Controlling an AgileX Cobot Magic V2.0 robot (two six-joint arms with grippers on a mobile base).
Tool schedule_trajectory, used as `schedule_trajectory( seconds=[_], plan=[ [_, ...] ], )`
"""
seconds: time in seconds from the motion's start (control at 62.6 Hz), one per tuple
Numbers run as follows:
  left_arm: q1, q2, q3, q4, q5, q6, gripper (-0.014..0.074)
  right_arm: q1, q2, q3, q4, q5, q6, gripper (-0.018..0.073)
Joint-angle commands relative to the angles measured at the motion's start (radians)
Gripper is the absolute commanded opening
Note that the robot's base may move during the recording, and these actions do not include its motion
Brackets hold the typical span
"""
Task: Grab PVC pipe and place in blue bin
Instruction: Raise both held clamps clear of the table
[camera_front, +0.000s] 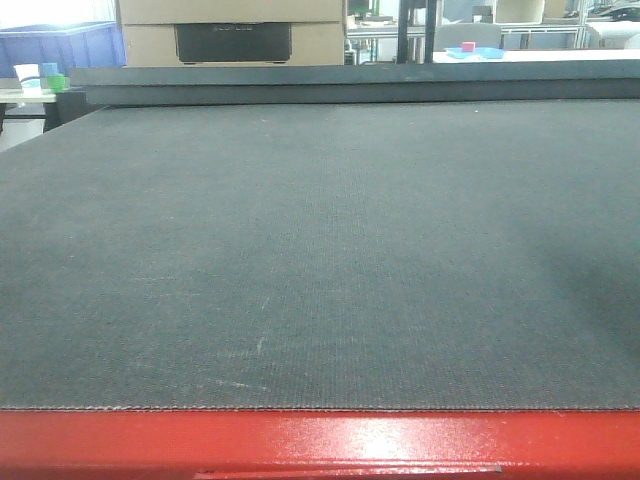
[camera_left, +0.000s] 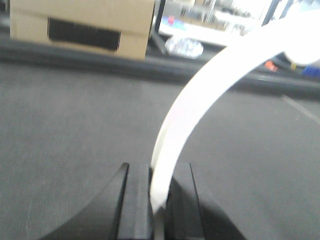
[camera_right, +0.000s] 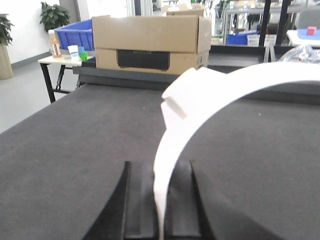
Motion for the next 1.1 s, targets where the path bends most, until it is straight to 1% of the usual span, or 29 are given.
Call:
schedule_trajectory(
  seconds=[0.0,1.087],
  plan=[
    [-0.008,-0.021,0.001,-0.002,-0.045,-0.005,-0.0111,0.000,-0.010,0.000,-0.015,-0.024,0.000,-0.0168],
    [-0.008,-0.022,0.001,-0.002,-0.051,-0.005,-0.0111,0.000,-0.010,0.000,-0.015,-0.024,0.000,-0.0168]
  ],
)
